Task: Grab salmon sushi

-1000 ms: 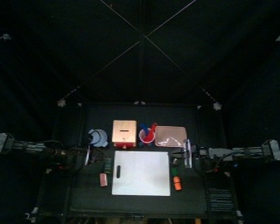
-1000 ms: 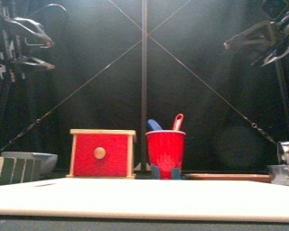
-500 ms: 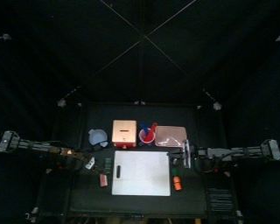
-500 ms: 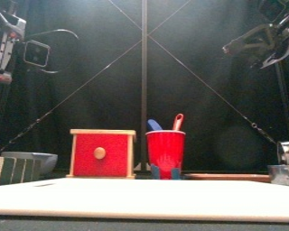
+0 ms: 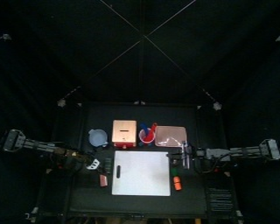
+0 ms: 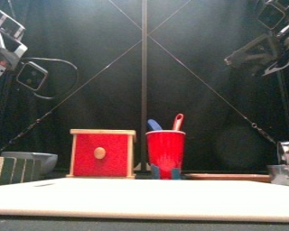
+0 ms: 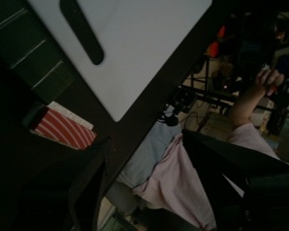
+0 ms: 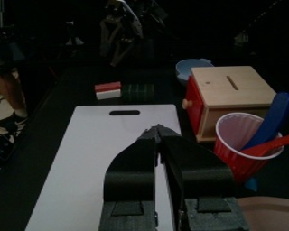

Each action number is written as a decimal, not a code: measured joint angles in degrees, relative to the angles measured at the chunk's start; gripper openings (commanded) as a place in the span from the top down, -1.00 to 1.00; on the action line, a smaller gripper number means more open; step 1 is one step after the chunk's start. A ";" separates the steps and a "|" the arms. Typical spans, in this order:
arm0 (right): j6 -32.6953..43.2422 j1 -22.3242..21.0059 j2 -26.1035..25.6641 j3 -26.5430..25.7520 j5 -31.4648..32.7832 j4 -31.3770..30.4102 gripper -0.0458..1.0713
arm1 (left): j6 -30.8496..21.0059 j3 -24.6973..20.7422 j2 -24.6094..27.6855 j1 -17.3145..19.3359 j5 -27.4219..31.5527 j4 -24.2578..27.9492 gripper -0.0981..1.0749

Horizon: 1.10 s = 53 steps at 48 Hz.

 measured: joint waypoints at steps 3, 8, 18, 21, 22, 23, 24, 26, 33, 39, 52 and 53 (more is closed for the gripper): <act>0.00 -0.09 0.00 0.26 0.00 0.00 0.88 | -4.04 0.44 0.18 0.00 0.00 2.37 -0.78; 0.00 -0.26 0.00 0.62 0.00 0.00 0.88 | -12.04 1.32 0.26 0.00 0.18 7.82 -0.78; 0.00 -0.62 0.00 1.23 0.00 -0.18 0.88 | -30.50 1.32 0.35 -0.18 3.52 22.41 -0.78; 0.00 -0.62 0.09 1.41 0.00 -0.18 0.88 | -36.74 0.62 0.70 -0.44 6.06 27.77 -0.78; 0.00 -0.62 0.00 1.41 0.00 -0.18 0.88 | -38.50 0.35 0.88 -0.62 6.86 29.18 -0.78; 0.00 -0.62 0.00 1.49 0.00 -0.18 0.88 | -39.99 0.09 0.97 -0.79 7.56 30.50 -0.78; 0.00 -0.53 0.00 1.49 0.00 -0.18 0.88 | -41.66 -0.18 1.23 -0.97 8.35 31.90 -0.78; 0.00 -0.62 0.09 1.58 0.00 -0.18 0.88 | -45.88 -0.88 1.76 -1.76 9.84 34.89 -0.78; 0.00 -0.62 0.00 1.58 0.00 -0.26 0.88 | -55.02 -3.34 3.78 -5.98 10.90 42.19 -0.78; 0.00 -0.88 0.00 1.58 0.00 -0.26 0.88 | -62.23 -4.66 7.47 -9.05 10.99 45.35 -0.78; 0.00 -0.88 0.00 1.67 0.00 -0.26 0.88 | -67.94 -9.84 19.60 -14.41 10.02 47.81 -0.78; 0.00 -0.88 0.00 1.67 0.00 -0.26 0.88 | -67.94 -10.37 20.30 -14.59 10.02 47.99 -0.78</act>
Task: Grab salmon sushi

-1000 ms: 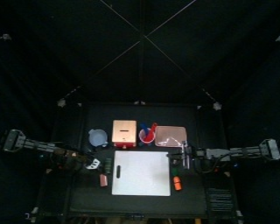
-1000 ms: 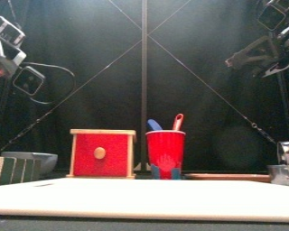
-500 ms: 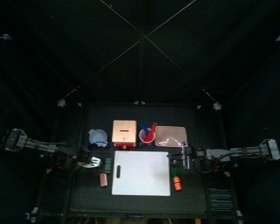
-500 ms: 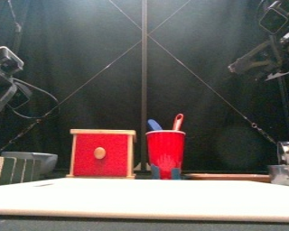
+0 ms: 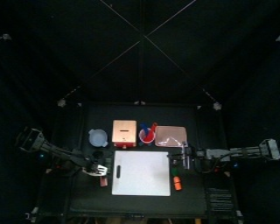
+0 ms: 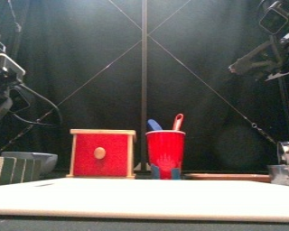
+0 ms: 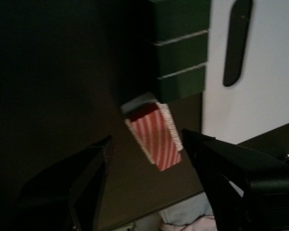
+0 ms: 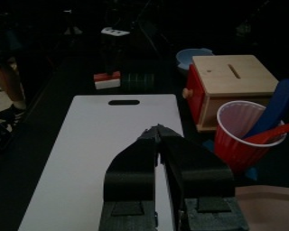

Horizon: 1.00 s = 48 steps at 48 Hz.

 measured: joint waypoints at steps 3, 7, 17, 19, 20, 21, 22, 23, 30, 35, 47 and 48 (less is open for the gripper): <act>0.00 0.00 0.00 0.00 0.00 0.00 0.88 | 0.00 -1.32 1.93 0.00 0.00 0.35 -0.78; 0.00 0.00 0.09 0.00 0.00 0.00 0.88 | -0.18 -2.64 3.87 -0.09 0.09 0.44 -0.78; 0.00 0.00 0.18 0.26 0.00 0.00 0.88 | -1.67 -4.66 7.21 -0.26 0.79 -1.05 -0.78; 0.00 0.00 0.18 0.26 0.00 0.00 0.88 | -2.20 -4.92 7.56 -0.26 1.05 -1.14 -0.78; 0.00 0.00 0.18 0.26 0.00 0.00 0.88 | -2.46 -5.01 7.73 -0.26 1.32 -1.14 -0.78; 0.00 0.00 0.18 0.26 0.00 0.00 0.88 | -2.81 -5.01 7.82 -0.26 1.41 -1.14 -0.78; 0.00 0.00 0.26 0.35 0.00 0.00 0.88 | -2.99 -5.01 7.91 -0.26 1.67 -1.14 -0.78; 0.00 0.00 0.35 0.35 0.00 0.09 0.88 | -3.34 -5.10 8.00 -0.26 2.11 -1.23 -0.78; 0.00 0.00 0.44 0.53 0.00 0.00 0.88 | -5.27 -5.10 8.00 -0.44 7.47 0.18 -0.78; 0.00 0.00 0.70 0.62 0.00 0.09 0.88 | -6.68 -6.68 6.94 -0.53 11.78 2.72 -0.78; 0.00 0.00 1.41 0.70 0.00 0.09 0.88 | -7.91 -7.73 6.68 -0.88 12.48 4.04 -0.78; 0.00 0.00 1.41 0.79 0.00 0.09 0.88 | -8.00 -7.73 6.77 -0.97 12.04 3.96 -0.78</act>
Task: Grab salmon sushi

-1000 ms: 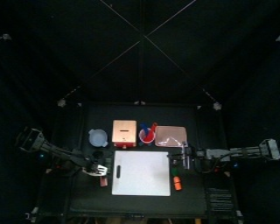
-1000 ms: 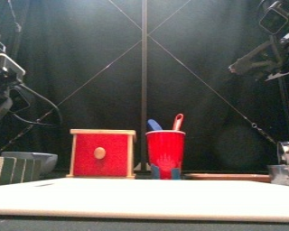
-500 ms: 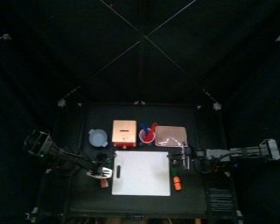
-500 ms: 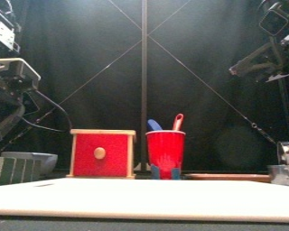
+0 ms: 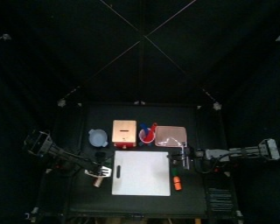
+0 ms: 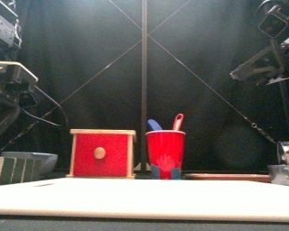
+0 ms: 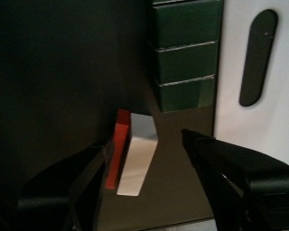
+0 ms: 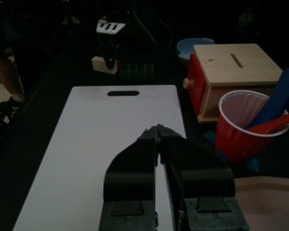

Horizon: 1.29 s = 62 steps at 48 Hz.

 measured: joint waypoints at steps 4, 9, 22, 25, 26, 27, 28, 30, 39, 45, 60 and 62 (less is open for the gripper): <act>0.00 0.00 0.00 0.00 0.00 0.00 0.88 | -0.09 -0.35 0.09 -0.53 -1.05 -0.53 -0.78; 0.00 0.00 0.09 0.00 0.00 0.00 0.88 | 0.00 -0.44 0.09 -1.14 -0.44 -1.32 -0.78; 0.00 0.00 0.09 0.09 0.00 0.18 0.88 | -0.09 -1.32 -0.88 -1.41 6.24 -0.53 -0.78; 0.00 0.09 0.09 0.09 0.00 0.26 0.88 | -0.09 -1.41 -1.14 -1.41 7.21 -0.35 -0.78; -0.09 0.09 0.09 0.09 0.00 0.26 0.88 | -0.09 -1.41 -1.14 -1.41 7.38 -0.44 -0.78; 0.00 0.09 0.18 0.09 0.00 0.26 0.88 | -0.09 -1.41 -1.14 -1.49 7.47 -0.35 -0.78; 0.00 0.18 0.09 0.09 0.00 0.26 0.88 | -0.09 -1.41 -1.05 -1.41 7.56 -0.44 -0.78; 0.00 0.18 0.09 0.09 0.00 0.26 0.88 | -0.09 -1.32 -1.14 -1.49 7.56 -0.79 -0.78; 0.00 0.18 0.18 0.09 0.00 0.35 0.88 | 0.00 -0.09 -1.05 -2.20 6.06 -2.11 -0.78; 0.00 0.18 0.18 0.09 0.00 0.35 0.88 | 0.09 0.97 -0.53 -2.29 2.37 -2.64 -0.78; 0.00 0.18 0.18 0.09 0.00 0.44 0.88 | 0.53 1.85 2.37 -2.37 -1.32 -2.90 -0.71; 0.00 0.26 0.18 0.09 0.00 0.44 0.88 | 0.53 1.93 2.46 -2.37 -1.41 -2.90 -0.65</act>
